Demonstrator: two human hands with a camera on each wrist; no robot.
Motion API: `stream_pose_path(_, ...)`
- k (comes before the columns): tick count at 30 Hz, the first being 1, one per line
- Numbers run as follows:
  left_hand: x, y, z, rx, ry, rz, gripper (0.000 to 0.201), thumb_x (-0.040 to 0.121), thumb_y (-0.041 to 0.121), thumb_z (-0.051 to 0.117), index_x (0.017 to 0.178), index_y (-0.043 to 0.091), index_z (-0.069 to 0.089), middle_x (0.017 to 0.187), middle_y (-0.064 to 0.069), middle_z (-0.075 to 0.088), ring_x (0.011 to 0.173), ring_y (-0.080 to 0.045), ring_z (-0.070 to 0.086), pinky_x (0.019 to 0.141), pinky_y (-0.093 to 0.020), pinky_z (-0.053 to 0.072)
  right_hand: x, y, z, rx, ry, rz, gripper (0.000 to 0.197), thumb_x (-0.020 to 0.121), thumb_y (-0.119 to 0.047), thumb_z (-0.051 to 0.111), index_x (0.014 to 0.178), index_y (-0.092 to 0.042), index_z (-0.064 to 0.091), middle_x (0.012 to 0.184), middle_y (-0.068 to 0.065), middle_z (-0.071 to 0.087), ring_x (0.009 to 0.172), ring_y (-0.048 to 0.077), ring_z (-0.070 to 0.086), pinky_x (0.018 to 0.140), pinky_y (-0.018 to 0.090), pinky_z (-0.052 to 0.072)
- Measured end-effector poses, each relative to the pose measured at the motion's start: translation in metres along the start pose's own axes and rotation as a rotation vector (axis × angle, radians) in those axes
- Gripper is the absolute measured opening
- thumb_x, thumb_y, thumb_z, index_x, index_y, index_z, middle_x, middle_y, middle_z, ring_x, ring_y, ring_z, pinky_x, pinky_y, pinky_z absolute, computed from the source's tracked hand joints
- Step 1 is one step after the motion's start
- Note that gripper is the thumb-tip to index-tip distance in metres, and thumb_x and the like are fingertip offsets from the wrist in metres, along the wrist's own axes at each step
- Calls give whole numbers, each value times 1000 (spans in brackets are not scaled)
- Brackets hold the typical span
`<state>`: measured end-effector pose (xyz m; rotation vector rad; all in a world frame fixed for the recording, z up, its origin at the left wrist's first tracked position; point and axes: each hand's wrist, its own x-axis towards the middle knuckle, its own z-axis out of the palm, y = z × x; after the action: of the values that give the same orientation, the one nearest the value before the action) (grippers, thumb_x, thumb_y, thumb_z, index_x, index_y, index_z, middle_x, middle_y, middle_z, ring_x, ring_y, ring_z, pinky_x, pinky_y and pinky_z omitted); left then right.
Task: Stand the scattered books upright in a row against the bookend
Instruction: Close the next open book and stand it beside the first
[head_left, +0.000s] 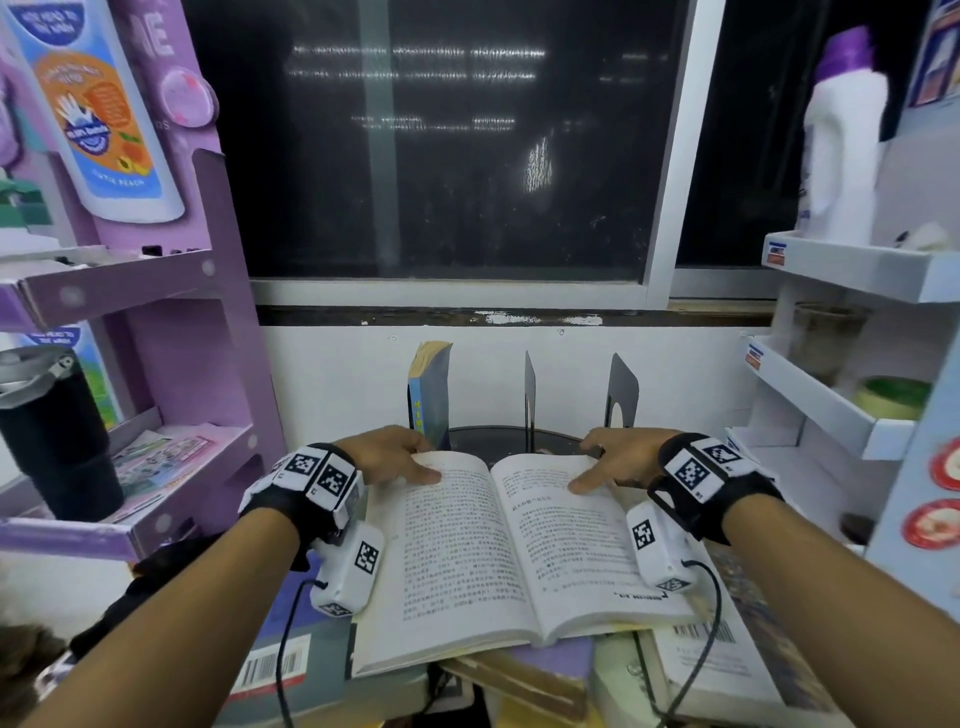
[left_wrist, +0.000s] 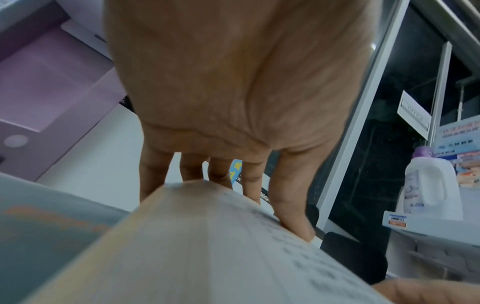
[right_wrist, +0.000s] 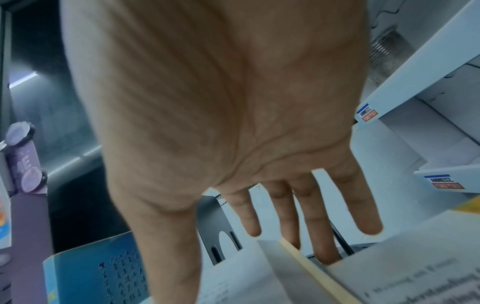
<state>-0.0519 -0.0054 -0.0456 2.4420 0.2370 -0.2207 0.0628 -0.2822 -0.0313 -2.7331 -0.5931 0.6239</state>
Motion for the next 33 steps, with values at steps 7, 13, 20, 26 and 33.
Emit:
stream_pose_path(7,-3,13,-10,-126,104,103,28,81,19,73,108,22,66,107,1,65,104,-18,61,93,-31,49,-2,6,-8,50,144,-35,49,78,-30,79,117,-17,52,110,-2,54,96,18,56,66,25,47)
stream_pose_path(13,-11,30,-21,-160,165,148,29,79,14,75,106,23,66,103,3,66,95,-14,61,80,-22,49,-12,1,-24,153,203,-119,38,74,-17,82,97,-18,52,109,7,62,98,28,65,74,44,60)
stream_pose_path(20,-35,58,-45,-208,369,251,32,74,5,78,102,18,68,94,3,67,82,-11,65,73,-24,54,-46,-17,-60,315,389,-229,43,75,-8,80,104,-17,50,108,11,65,94,31,68,75,51,60)
stream_pose_path(26,-50,72,-50,-297,621,292,38,60,10,88,88,27,70,92,5,70,88,-14,67,78,-33,58,-72,-35,-70,358,547,-313,43,76,-12,79,104,-20,48,112,5,63,98,25,65,75,47,60)
stream_pose_path(33,-64,77,-29,-444,815,319,42,54,10,90,84,26,66,91,6,69,87,-13,67,71,-34,59,-89,-53,-48,420,679,-409,40,82,-18,74,111,-22,46,116,4,61,100,25,63,77,43,59)
